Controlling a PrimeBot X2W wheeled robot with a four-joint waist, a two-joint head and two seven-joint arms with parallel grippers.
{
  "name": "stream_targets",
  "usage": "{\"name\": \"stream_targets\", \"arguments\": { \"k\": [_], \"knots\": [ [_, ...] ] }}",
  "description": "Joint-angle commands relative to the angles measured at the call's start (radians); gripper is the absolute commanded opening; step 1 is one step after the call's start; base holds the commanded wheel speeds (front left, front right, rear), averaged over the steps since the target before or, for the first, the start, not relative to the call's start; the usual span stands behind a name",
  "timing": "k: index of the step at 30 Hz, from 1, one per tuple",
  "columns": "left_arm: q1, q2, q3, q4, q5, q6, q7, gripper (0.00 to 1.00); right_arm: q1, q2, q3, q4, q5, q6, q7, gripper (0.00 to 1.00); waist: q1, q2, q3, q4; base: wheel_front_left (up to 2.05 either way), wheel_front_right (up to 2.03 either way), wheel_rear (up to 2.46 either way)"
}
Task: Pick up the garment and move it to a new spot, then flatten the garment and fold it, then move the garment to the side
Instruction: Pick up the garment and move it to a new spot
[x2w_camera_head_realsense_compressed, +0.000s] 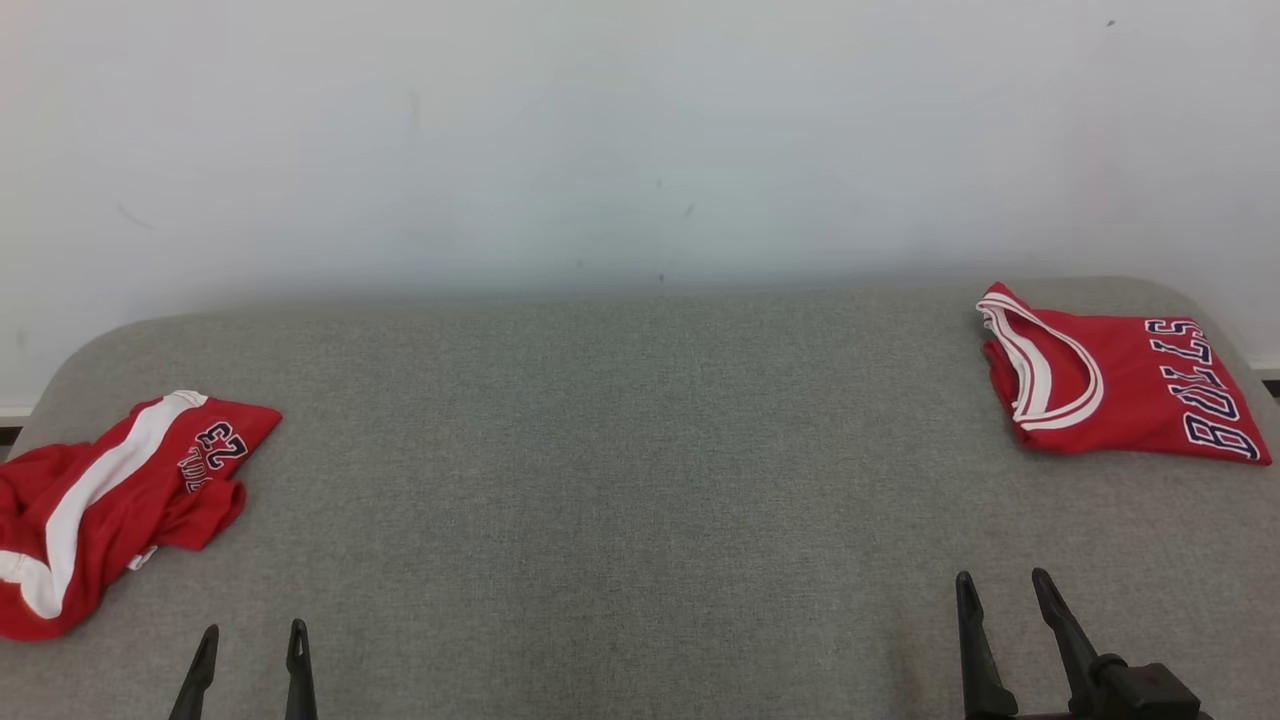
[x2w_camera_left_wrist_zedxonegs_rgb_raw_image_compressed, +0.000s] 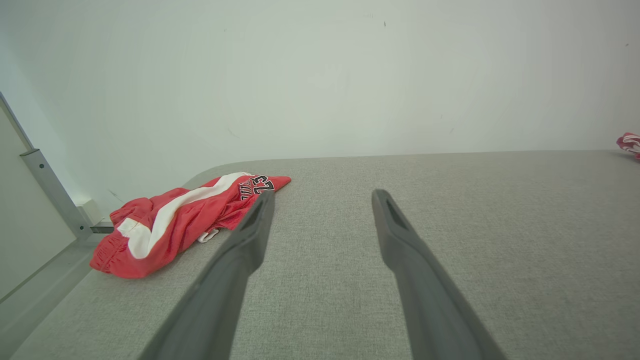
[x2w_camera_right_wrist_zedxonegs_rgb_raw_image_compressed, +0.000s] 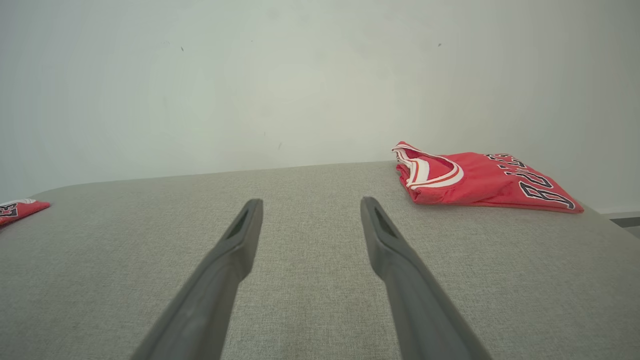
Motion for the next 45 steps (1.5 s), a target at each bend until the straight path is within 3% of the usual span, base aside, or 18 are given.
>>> {"name": "stream_targets", "arguments": {
  "k": [1, 14, 32, 45],
  "knots": [
    [0.014, 0.001, 0.001, -0.003, -0.006, 0.003, -0.003, 1.0, 0.01, 0.004, 0.0, 0.001, -0.004, -0.003, -0.005, 1.0, 0.0, -0.0001, 0.0, 0.002, 0.0, 0.0, 0.0],
    [0.003, 0.009, -0.001, 0.002, -0.012, 0.004, -0.003, 1.0, 0.017, 0.004, -0.003, 0.006, 0.002, -0.003, -0.005, 1.0, 0.0, -0.0001, 0.012, 0.061, 0.0, 0.0, 0.0],
    [0.001, 0.019, 0.007, 0.02, -0.029, 0.018, -0.003, 1.0, 0.011, 0.003, -0.009, 0.012, -0.003, -0.003, -0.005, 1.0, 0.0, -0.0001, 0.051, 0.357, 0.0, 0.0, 0.0],
    [0.002, 0.012, 0.017, 0.019, -0.044, 0.029, -0.003, 1.0, -0.004, -0.001, 0.008, 0.016, -0.01, -0.003, -0.005, 1.0, 0.0, -0.0001, 0.066, 0.482, 0.0, 0.0, 0.0]
  ]
}}
